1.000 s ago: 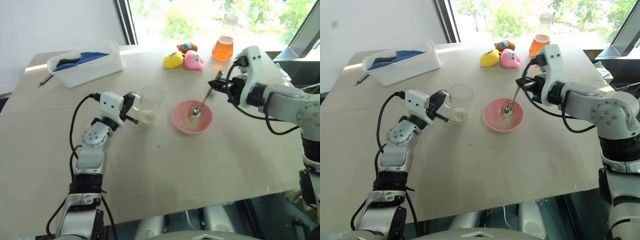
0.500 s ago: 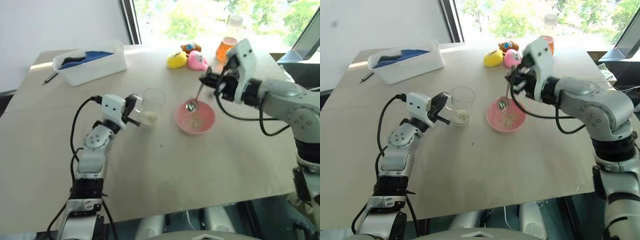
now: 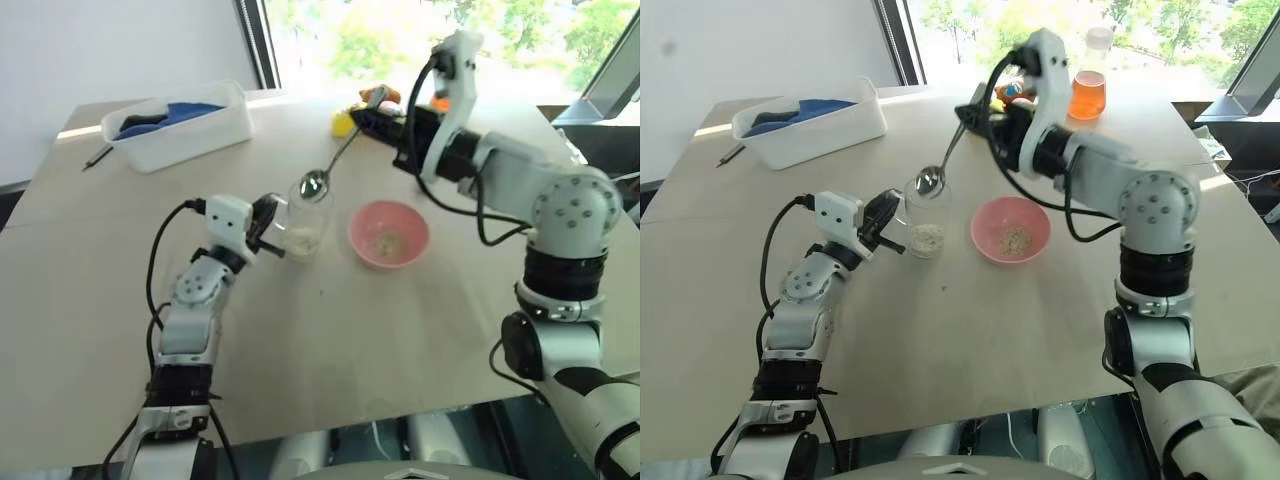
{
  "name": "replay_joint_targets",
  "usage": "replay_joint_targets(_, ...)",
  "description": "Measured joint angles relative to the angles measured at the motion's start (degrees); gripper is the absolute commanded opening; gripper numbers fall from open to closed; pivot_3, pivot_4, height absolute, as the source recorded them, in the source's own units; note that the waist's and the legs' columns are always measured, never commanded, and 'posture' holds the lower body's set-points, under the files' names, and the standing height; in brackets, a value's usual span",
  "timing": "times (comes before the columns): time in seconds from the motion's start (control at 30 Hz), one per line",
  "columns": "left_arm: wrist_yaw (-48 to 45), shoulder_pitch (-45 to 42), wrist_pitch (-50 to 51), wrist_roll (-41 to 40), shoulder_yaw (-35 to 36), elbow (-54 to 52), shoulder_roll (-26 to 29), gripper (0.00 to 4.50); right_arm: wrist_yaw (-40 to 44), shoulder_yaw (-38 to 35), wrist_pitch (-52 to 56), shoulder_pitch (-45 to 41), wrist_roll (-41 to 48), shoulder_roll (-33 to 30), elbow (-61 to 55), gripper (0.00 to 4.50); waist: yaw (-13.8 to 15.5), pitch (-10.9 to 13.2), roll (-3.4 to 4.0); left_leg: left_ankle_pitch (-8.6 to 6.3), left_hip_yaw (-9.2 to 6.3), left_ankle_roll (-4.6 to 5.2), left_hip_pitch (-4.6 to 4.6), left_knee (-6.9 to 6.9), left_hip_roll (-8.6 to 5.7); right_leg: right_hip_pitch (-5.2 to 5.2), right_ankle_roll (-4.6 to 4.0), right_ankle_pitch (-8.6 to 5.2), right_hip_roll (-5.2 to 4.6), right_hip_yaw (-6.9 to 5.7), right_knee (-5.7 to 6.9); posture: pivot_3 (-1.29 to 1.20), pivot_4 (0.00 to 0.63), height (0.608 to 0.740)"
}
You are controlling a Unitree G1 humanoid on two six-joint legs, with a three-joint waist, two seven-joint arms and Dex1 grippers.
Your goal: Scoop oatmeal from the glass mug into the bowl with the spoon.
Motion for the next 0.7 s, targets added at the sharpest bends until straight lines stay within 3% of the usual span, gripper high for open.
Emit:
replay_joint_targets(0.27,0.12,2.20,0.09,-3.06,1.08,-0.07,-2.49,0.17,0.44,2.14,1.59,3.10,-1.30,2.16,0.60,0.00,0.06,0.00,0.00,0.00,0.00,0.00,0.01,0.02,0.00,0.00,0.00,0.00,0.01,-0.01,0.01,0.00,0.150,0.740)
replay_joint_targets(0.3,0.12,2.47,-0.50,-3.05,1.30,-0.06,-2.83,0.10,0.62,2.38,1.88,3.59,-1.64,2.60,0.69,0.72,0.06,0.00,0.00,0.00,0.00,0.00,0.01,0.02,0.00,0.00,0.00,0.00,0.02,-0.01,0.01,0.00,0.150,0.740)
replay_joint_targets(0.5,0.12,2.91,-2.94,-2.87,1.34,0.83,-4.22,0.10,1.07,2.17,2.10,3.21,-1.69,3.58,0.75,3.25,0.04,0.00,0.00,0.00,0.00,0.00,0.01,0.02,0.00,0.00,0.00,0.00,0.03,0.00,0.02,0.00,0.150,0.740)
replay_joint_targets(0.7,-0.44,3.32,-5.48,-2.92,1.35,2.05,-4.61,0.10,0.16,-1.63,2.33,-0.84,-0.17,3.14,0.92,3.25,0.05,-0.01,0.00,0.00,0.00,0.00,0.01,0.02,0.00,0.00,0.00,0.00,0.03,0.00,0.01,0.00,0.150,0.740)
